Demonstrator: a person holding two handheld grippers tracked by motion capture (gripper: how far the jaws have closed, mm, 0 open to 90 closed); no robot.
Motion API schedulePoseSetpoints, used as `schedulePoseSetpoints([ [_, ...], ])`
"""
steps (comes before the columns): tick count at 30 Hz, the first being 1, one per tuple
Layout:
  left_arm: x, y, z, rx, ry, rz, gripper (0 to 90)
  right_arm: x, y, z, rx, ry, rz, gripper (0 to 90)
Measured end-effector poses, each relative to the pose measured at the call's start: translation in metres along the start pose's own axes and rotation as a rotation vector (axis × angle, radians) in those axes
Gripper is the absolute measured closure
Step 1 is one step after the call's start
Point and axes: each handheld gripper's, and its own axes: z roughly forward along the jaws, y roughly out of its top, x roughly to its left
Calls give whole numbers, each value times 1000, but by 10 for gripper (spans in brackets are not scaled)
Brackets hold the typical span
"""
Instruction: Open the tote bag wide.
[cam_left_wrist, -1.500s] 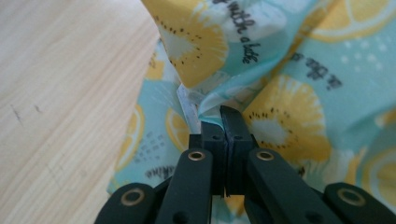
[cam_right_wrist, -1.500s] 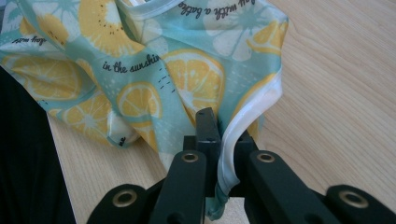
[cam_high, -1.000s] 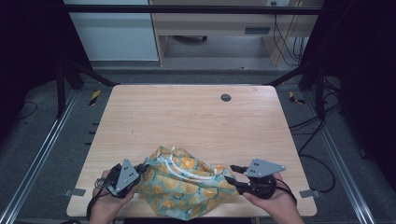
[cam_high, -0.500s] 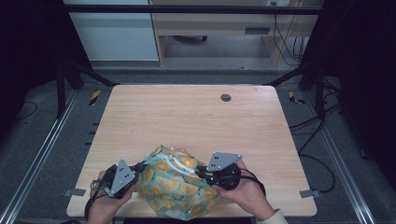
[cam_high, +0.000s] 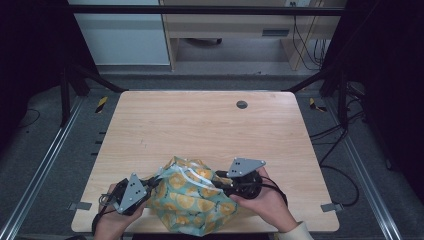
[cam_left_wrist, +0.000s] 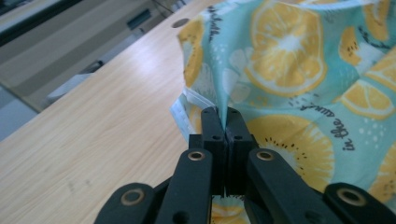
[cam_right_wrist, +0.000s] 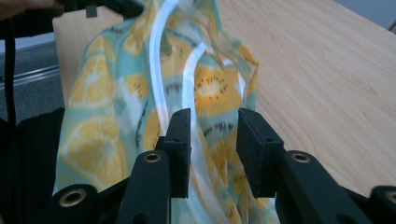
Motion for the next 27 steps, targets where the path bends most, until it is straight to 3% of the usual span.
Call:
schedulePoseSetpoints([
  [5,-8,2,4,21,-19,47,898,4,1,8,12,-1,-8,564],
  [7,-8,2,4,18,-19,47,898,5,-2,9,18,-2,-6,521],
  [11,-7,2,2,3,-20,35,896,5,-11,12,49,-24,0,508],
  [15,-7,1,2,12,-15,40,895,7,-17,14,72,-17,16,503],
  [18,-7,1,3,14,-18,41,893,10,-22,14,108,-21,6,594],
  [21,-7,1,2,7,-15,38,890,10,-24,12,126,-17,10,812],
  [22,-7,1,2,4,-15,38,891,10,-24,11,123,-15,9,847],
  [27,-5,2,-1,-13,-5,36,891,7,-16,1,88,-27,6,873],
])
